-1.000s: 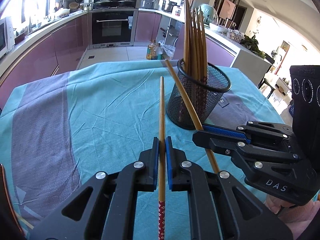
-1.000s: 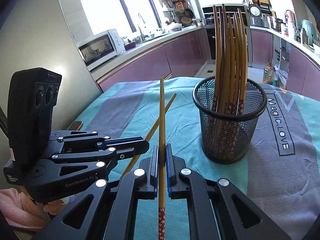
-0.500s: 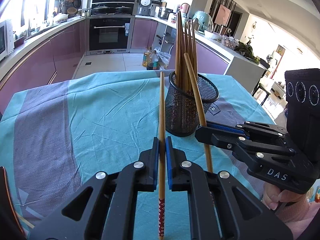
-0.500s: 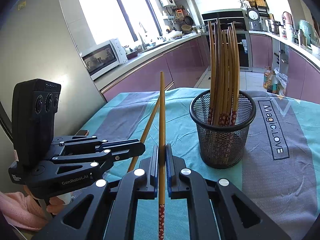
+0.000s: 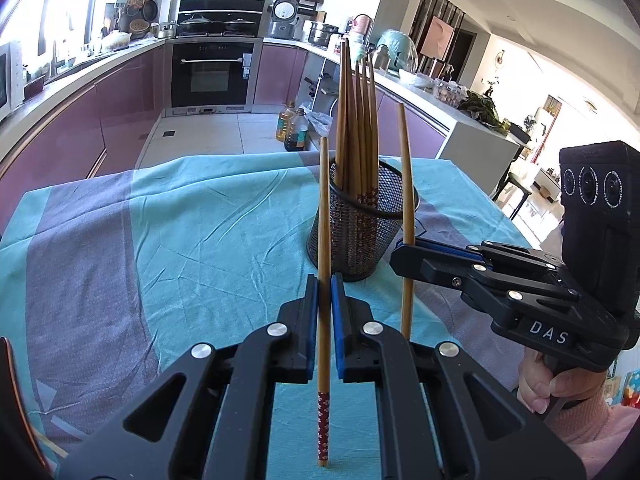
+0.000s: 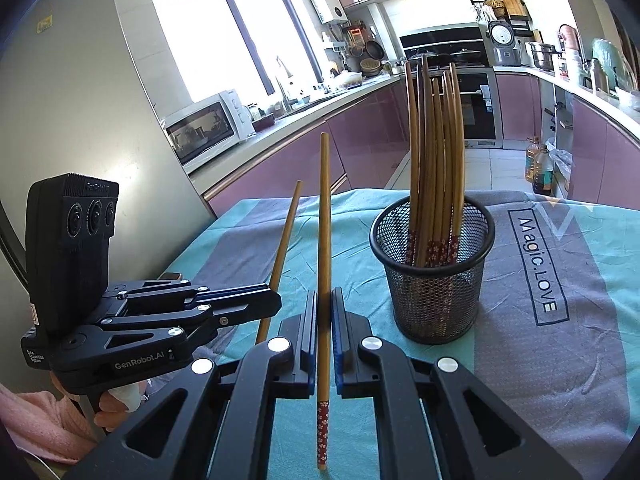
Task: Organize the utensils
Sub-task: 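Lift both held chopsticks upright and carry them toward the black mesh cup, then lower both chopsticks into the mesh cup beside the others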
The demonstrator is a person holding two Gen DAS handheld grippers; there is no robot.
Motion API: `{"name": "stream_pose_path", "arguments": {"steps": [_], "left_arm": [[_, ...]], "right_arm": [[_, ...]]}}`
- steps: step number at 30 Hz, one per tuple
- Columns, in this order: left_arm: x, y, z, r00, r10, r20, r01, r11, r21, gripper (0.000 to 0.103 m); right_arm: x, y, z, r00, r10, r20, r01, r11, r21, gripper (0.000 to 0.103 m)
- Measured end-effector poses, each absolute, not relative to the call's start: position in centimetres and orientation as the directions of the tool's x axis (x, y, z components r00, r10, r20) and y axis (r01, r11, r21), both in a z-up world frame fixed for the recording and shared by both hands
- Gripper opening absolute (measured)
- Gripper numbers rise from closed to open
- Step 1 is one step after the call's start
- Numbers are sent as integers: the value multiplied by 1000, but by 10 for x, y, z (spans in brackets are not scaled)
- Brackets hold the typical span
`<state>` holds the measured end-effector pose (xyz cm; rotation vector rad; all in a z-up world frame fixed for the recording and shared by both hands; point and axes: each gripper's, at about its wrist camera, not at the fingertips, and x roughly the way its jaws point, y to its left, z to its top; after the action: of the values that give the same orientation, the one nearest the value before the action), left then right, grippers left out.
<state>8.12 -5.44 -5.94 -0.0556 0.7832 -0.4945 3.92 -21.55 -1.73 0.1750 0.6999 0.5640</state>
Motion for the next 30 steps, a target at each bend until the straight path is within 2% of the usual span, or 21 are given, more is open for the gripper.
{"name": "stream_pose_path", "arguments": {"steps": [30], "left_arm": [[77,-52,-38,621,-481,-619,436,868,-236,7]], "right_arm": [[34,-232,5,679,526,-512,-418,851,319,6]]}}
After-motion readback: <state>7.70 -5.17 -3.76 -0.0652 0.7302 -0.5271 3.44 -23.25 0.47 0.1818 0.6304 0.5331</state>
